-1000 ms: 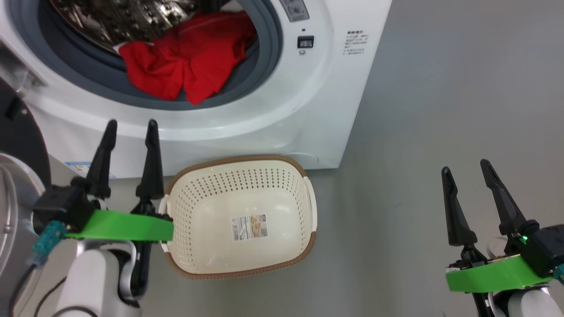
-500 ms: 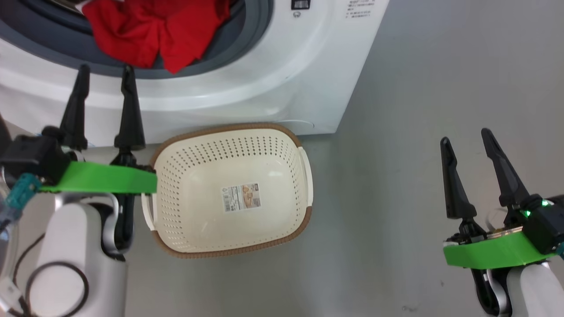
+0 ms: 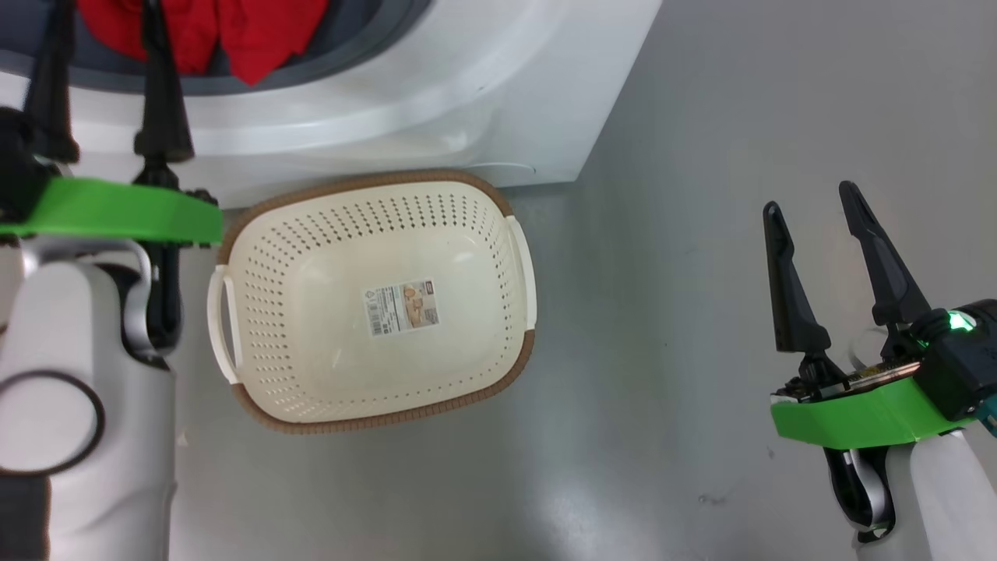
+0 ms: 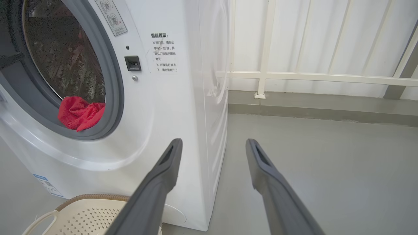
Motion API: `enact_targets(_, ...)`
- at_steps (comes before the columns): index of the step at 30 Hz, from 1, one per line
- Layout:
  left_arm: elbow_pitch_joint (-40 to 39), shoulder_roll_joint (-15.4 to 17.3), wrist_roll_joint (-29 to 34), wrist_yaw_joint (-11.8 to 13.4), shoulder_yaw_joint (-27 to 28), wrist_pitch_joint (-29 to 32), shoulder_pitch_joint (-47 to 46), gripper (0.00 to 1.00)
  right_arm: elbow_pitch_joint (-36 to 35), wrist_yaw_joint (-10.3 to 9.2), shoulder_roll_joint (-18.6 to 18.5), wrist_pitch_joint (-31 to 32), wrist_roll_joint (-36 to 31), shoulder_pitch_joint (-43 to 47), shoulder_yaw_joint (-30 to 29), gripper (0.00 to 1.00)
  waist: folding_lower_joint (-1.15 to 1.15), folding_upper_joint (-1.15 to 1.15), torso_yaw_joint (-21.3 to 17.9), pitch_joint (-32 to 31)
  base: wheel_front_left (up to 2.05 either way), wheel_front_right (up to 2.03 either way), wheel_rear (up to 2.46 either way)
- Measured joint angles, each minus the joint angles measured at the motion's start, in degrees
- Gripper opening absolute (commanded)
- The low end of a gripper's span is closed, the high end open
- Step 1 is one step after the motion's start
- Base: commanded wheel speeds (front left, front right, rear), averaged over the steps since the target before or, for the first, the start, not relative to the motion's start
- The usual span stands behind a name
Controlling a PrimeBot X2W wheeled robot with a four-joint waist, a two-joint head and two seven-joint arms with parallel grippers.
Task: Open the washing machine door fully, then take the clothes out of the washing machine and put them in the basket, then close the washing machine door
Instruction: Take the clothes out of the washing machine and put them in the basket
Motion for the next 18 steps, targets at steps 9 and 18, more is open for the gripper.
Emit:
enact_targets(9, 4.79, 0.83, 1.04, 0.09, 0.82, 0.00, -6.56, 1.00, -0.04, 0.00, -0.16, -0.01, -0.42, -2.07, 0.82, 1.00, 0.00, 0.00, -1.13, 3.76, 0.00, 0.00, 0.00)
enact_targets(18, 12.21, 1.47, 1.55, 1.92, 2.12, -0.01, -13.76, 1.00, -0.21, 0.00, -0.22, -0.01, -0.49, -3.41, 1.66, 1.00, 0.00, 0.00, -2.39, 6.32, 0.00, 0.00, 0.00)
